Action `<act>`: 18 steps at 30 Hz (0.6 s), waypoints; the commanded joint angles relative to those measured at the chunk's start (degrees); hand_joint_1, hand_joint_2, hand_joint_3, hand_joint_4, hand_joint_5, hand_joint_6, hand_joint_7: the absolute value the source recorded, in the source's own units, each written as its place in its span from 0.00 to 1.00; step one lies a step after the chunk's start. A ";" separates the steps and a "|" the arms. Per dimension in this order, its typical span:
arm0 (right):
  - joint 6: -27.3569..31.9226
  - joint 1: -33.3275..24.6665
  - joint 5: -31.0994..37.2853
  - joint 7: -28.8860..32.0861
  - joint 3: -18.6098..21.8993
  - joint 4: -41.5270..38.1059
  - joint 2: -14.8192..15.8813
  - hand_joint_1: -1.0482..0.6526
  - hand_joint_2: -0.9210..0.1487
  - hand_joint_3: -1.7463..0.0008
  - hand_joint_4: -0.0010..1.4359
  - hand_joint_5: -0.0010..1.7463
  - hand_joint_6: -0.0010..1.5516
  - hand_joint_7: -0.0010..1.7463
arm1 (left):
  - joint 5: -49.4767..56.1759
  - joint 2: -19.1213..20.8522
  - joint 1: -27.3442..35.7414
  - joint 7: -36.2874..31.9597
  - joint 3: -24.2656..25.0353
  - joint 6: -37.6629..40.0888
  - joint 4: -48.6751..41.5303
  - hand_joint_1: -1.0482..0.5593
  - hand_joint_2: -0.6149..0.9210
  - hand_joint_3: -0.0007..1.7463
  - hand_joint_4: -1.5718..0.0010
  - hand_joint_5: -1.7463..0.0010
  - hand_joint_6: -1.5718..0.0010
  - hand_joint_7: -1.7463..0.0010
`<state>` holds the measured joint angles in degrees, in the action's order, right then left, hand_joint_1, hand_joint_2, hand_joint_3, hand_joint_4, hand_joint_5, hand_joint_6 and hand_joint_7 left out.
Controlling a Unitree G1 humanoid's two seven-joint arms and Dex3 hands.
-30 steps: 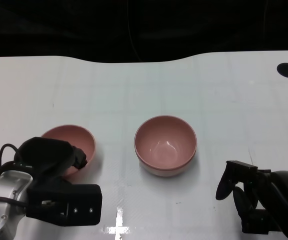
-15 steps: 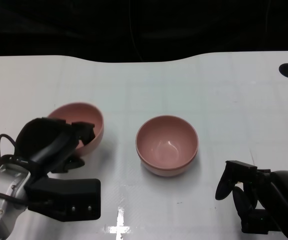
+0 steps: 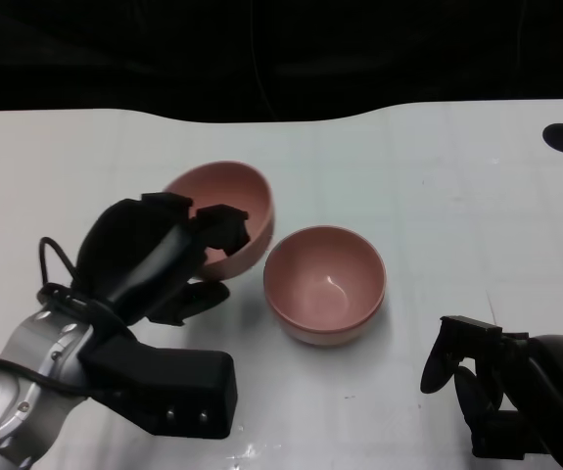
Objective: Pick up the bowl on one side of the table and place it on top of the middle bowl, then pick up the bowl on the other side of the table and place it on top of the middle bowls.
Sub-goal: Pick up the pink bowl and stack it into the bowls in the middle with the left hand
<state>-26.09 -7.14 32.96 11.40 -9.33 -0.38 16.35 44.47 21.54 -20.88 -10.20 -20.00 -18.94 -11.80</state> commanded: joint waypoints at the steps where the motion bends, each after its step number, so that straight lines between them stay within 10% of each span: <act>1: 0.21 -0.20 -0.16 -0.37 0.14 0.64 0.47 0.55 0.69 0.12 0.68 1.00 0.55 0.85 | 0.30 -1.16 -1.86 -2.43 -0.68 -2.27 0.21 0.53 0.75 0.53 0.49 0.00 0.43 0.36; 13: 0.26 0.00 0.15 -0.39 0.01 0.08 0.53 0.56 0.70 0.11 0.68 1.00 0.55 0.85 | 0.63 -5.40 -5.53 1.31 -5.71 -4.83 -2.36 0.50 0.80 0.47 0.47 0.06 0.46 0.32; 18: -0.20 -0.05 0.09 -0.32 -0.08 -0.03 0.63 0.56 0.70 0.11 0.68 1.00 0.55 0.86 | 2.28 -6.42 -6.37 0.59 -7.78 -5.14 -4.28 0.47 0.91 0.25 0.47 0.07 0.43 0.41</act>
<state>-26.08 -7.14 32.98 11.22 -9.39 -0.46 16.36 46.03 14.80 -26.25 -9.58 -27.31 -23.86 -15.33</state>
